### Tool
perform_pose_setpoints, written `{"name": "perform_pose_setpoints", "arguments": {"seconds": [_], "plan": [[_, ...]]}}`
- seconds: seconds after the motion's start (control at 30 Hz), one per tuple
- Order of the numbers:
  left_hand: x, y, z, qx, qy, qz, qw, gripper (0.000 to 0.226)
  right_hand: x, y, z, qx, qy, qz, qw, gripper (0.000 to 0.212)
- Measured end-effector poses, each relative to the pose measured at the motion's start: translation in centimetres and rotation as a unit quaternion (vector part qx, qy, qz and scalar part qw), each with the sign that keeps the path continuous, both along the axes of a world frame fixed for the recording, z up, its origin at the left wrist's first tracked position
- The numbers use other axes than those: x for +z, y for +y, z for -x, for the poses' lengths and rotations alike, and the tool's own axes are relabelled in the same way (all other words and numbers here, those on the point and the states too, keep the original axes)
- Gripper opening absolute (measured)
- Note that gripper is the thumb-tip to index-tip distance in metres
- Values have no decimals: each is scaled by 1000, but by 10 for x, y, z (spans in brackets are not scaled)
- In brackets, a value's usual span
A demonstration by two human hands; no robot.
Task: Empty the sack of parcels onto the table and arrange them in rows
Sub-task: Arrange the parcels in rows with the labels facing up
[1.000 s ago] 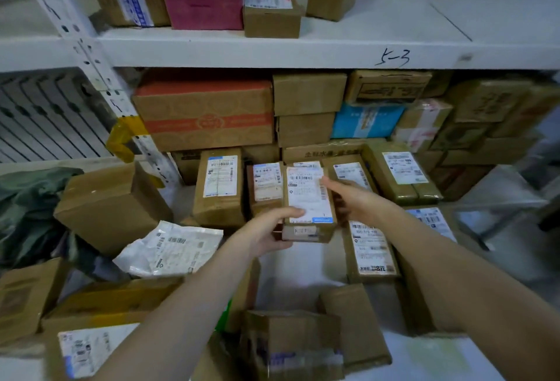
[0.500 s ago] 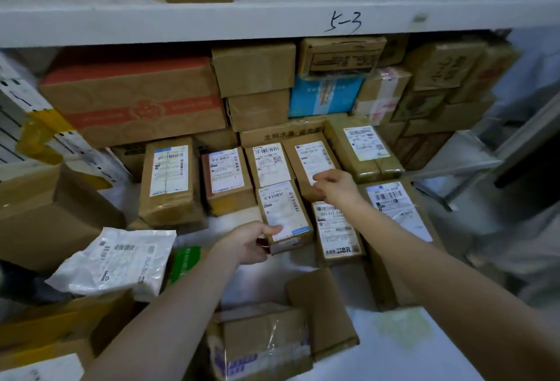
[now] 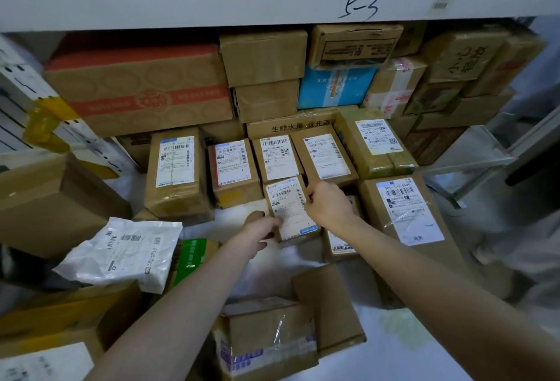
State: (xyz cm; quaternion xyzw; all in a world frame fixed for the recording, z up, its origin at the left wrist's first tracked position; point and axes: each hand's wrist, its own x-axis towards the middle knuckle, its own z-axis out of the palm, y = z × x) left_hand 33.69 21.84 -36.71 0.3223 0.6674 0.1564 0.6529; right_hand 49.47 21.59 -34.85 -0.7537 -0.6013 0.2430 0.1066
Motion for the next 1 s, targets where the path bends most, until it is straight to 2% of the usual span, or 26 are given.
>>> {"name": "perform_pose_setpoints", "arguments": {"seconds": [0.1,0.2,0.3,0.37,0.47,0.53,0.6,0.63,0.7,0.87,0.93,1.0], "plan": [[12,-1,4,2,-2,-17,1000,43,-5,-5,8,6,-34,17,999,20],[20,-3,11,-60,-31,-21,998,48,-8,-7,11,1,-29,21,999,28],[20,-4,20,-58,-47,-10,997,53,-3,-7,11,25,-50,34,998,19],[21,-4,20,-62,-23,-12,998,53,6,-6,13,58,-91,63,992,15],[32,-7,22,-94,71,-33,992,46,21,-11,21,132,-123,51,982,35],[47,-7,29,-110,101,-49,988,34,32,-18,27,231,-26,36,972,44],[64,-11,41,-106,115,-57,986,26,46,-33,36,334,105,102,931,52],[71,-12,47,-95,126,-63,985,24,51,-42,41,373,128,135,909,60],[82,-18,59,-65,148,-79,984,23,54,-63,51,435,119,148,880,80],[103,-44,79,-23,163,-94,982,23,33,-109,71,528,67,76,843,137],[107,-55,84,-10,158,-112,981,17,30,-125,76,543,29,24,839,144],[110,-63,89,3,151,-130,980,14,32,-141,81,543,-19,-48,838,140]]}}
